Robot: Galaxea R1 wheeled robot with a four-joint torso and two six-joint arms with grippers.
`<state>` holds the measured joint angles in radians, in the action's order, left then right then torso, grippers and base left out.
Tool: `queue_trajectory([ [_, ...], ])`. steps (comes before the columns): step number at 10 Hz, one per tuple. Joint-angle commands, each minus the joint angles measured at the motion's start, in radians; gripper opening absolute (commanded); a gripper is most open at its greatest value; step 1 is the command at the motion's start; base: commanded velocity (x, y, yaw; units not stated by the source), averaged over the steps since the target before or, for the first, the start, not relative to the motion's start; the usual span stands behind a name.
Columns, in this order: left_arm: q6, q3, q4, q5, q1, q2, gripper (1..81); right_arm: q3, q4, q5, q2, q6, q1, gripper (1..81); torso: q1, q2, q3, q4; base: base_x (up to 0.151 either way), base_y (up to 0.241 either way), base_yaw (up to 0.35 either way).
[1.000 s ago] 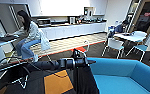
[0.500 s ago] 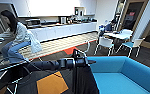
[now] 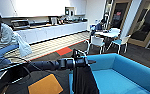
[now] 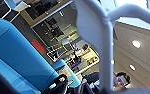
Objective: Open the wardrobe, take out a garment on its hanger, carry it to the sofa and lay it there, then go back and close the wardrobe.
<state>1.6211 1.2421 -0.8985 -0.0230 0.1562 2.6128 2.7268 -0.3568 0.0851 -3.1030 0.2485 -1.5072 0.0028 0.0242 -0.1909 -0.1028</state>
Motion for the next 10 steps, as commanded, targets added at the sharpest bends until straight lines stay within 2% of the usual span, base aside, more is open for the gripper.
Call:
queue_trajectory([
  [1, -0.02, -0.032, -0.028, -0.018, -0.181, 0.004, 1.0, -0.007, -0.007, -0.065, -0.012, 0.003, 0.026, 81.1, 0.0, 0.0, 0.0, 0.0, 0.0, 0.0, -0.246],
  [10, -0.02, -0.035, -0.026, -0.017, -0.181, -0.005, 1.0, -0.009, -0.007, -0.065, -0.012, 0.003, 0.028, 81.1, 0.0, 0.0, 0.0, 0.0, 0.0, 0.0, -0.245],
])
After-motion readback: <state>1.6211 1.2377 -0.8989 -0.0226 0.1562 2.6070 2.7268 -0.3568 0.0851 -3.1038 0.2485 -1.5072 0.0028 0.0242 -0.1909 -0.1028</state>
